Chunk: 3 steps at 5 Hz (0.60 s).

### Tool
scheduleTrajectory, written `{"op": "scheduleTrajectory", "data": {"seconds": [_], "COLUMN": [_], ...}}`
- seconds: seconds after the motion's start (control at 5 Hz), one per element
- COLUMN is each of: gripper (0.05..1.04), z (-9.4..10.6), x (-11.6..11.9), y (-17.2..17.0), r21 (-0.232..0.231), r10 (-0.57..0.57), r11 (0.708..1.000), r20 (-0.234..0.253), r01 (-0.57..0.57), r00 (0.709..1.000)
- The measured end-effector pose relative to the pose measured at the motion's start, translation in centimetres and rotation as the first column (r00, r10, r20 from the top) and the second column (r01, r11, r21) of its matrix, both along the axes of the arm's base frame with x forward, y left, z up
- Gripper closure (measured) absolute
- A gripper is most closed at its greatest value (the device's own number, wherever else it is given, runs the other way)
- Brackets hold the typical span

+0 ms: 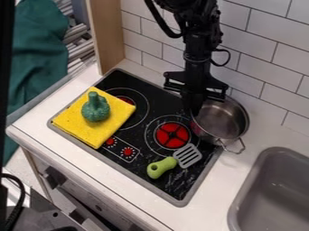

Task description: Move the silver pot to the upper right of the stove

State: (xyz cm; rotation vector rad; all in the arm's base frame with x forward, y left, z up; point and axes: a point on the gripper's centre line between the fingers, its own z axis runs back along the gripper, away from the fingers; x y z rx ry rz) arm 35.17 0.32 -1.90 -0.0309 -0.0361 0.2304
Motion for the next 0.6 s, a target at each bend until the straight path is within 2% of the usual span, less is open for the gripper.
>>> {"op": "scheduleTrajectory", "data": {"seconds": [0.6], "gripper": [1.004], "z": [-1.6], "x": [-0.2], "y": [2.3], "r21": [-0.014], "r10": [0.097], "r11": [0.995], "r20": [-0.025], "r01": [-0.097], "r00": [0.995]}}
